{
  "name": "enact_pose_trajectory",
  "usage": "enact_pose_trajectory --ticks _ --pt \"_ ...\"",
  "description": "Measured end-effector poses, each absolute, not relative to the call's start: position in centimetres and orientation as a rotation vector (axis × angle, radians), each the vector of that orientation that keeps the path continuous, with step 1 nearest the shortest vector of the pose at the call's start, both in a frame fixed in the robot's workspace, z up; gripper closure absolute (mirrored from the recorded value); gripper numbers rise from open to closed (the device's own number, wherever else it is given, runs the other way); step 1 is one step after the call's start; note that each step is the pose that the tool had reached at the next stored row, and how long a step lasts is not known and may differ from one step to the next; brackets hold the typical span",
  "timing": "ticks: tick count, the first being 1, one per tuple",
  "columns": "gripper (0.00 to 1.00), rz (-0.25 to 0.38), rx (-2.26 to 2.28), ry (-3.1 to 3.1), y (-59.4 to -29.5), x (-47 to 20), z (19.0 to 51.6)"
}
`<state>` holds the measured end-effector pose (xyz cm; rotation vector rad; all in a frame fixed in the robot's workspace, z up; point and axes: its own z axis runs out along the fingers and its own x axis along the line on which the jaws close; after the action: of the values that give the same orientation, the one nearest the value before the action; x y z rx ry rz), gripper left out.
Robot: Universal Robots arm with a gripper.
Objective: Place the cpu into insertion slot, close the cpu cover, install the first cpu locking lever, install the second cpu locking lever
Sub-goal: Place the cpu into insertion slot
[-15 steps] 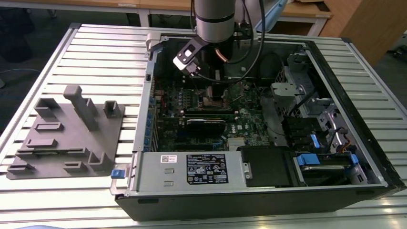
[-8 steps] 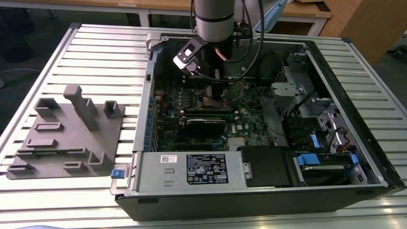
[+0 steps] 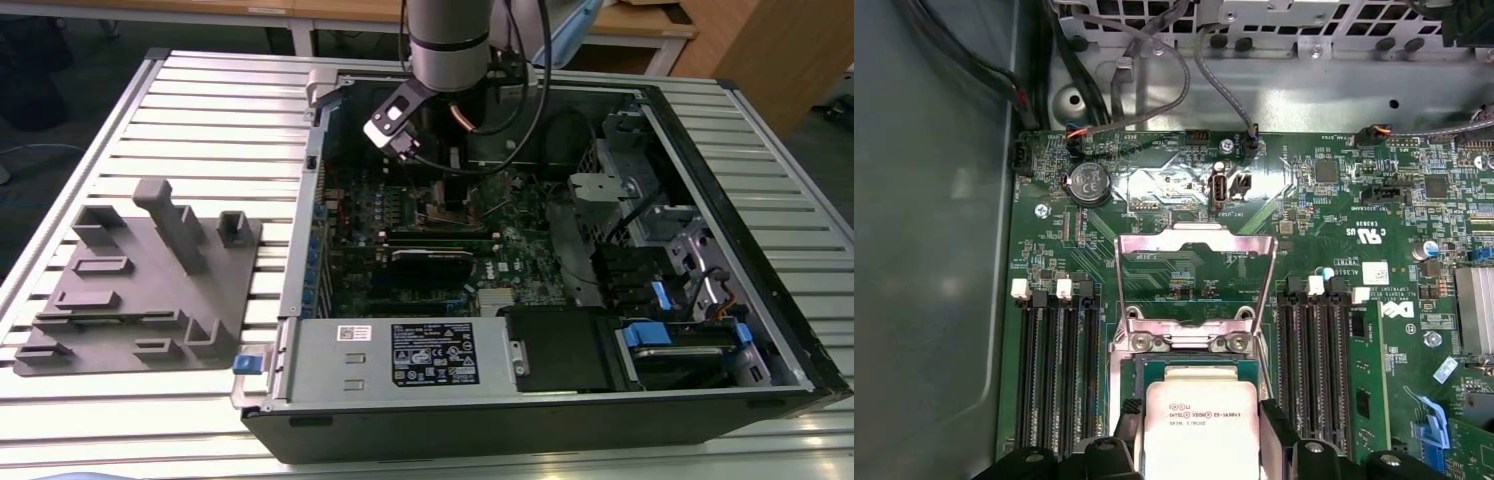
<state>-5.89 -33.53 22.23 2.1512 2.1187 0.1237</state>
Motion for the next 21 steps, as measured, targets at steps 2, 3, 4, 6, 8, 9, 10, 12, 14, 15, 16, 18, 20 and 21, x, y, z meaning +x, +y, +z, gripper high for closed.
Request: enact_pose_trajectory --ticks 2,3,4,6,8,9,10,12,14,15,16,18,20,21 --pt "0.46 0.123 2.151 2.119 -33.5 -5.9 22.2" --pt "0.46 0.124 2.151 2.119 -33.5 -5.9 22.2" --pt "0.46 0.124 2.151 2.119 -33.5 -5.9 22.1" --pt "0.46 0.124 2.151 2.119 -33.5 -5.9 22.0" --pt "0.46 0.124 2.151 2.119 -33.5 -5.9 21.8" --pt "0.46 0.124 2.151 2.119 -33.5 -5.9 21.8" --pt "0.46 0.124 2.151 2.119 -33.5 -5.9 21.7" --pt "0.46 0.124 2.151 2.119 -33.5 -5.9 21.7" --pt "0.46 0.124 2.151 2.118 -33.4 -5.9 21.6" --pt "0.46 0.124 2.151 2.119 -33.4 -5.9 21.6" --pt "0.46 0.124 2.151 2.119 -33.3 -5.9 21.5" --pt "0.46 0.124 2.151 2.119 -33.3 -5.9 21.4" --pt "0.46 0.124 2.149 2.121 -33.3 -5.9 21.2" --pt "0.46 0.124 2.147 2.123 -33.3 -5.9 21.1"
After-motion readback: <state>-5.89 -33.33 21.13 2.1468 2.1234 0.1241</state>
